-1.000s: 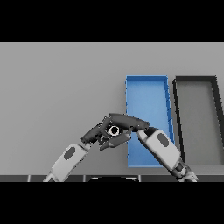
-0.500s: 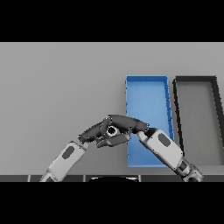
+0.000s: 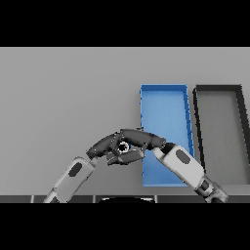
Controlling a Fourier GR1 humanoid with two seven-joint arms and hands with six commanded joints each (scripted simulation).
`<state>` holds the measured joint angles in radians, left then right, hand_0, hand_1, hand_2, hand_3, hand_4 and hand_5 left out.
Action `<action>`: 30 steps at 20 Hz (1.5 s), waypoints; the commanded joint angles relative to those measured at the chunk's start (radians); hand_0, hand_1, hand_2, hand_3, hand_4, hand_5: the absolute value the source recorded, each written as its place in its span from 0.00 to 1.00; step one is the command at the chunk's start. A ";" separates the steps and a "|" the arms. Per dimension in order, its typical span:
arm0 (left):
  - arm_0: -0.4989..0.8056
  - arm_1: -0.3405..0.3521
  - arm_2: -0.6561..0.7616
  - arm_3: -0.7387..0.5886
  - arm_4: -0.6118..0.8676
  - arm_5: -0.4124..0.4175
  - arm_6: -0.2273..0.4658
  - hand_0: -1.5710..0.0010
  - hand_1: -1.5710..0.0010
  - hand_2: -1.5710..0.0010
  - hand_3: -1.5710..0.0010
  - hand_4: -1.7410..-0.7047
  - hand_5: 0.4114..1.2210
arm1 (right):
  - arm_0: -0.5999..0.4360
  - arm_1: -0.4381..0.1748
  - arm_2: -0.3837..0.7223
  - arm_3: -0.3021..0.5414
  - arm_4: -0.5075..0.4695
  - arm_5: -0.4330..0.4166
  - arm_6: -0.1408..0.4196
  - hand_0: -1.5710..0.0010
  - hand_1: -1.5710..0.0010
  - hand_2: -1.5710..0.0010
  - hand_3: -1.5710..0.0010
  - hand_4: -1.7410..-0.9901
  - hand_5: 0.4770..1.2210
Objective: Pick up the blue pipe and place it into the blue bin.
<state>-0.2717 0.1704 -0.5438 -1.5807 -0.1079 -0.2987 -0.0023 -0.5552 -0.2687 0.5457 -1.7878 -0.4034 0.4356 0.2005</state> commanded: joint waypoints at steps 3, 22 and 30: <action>-0.001 -0.014 0.006 0.021 0.016 -0.001 0.028 0.98 0.98 0.98 0.98 0.82 0.22 | -0.009 0.006 -0.006 0.007 -0.022 0.004 0.012 0.00 0.00 0.00 0.00 0.33 1.00; 0.045 -0.001 -0.010 -0.017 0.025 -0.003 0.065 1.00 1.00 1.00 1.00 0.81 0.10 | -0.462 -0.119 -0.427 0.091 -0.473 -0.274 0.270 0.00 0.00 0.00 0.00 0.01 0.85; 0.049 -0.002 -0.001 -0.007 0.035 -0.007 0.086 1.00 1.00 1.00 1.00 0.81 0.10 | -0.380 -0.166 -0.561 0.390 -0.265 -0.266 0.302 0.00 0.00 0.00 0.00 0.00 0.86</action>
<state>-0.2221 0.1682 -0.5451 -1.5881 -0.0732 -0.3057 0.0845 -0.9328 -0.4348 -0.0156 -1.3958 -0.6645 0.1722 0.5075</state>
